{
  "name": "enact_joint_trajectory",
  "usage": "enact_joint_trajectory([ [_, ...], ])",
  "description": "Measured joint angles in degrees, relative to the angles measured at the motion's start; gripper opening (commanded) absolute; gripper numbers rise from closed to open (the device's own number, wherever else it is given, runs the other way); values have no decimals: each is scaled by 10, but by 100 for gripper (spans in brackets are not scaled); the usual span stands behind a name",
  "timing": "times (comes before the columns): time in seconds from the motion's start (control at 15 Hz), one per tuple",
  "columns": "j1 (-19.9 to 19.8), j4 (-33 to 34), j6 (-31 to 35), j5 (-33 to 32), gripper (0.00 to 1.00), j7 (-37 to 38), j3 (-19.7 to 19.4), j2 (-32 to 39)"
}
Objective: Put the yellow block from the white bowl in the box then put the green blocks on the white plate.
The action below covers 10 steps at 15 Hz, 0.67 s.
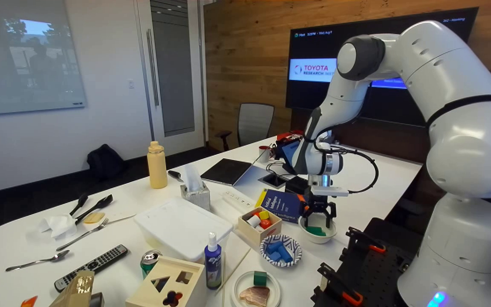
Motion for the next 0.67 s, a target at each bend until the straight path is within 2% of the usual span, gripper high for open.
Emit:
enact_joint_trajectory([
  [0.67,12,4,27,0,100,1,-1,12],
])
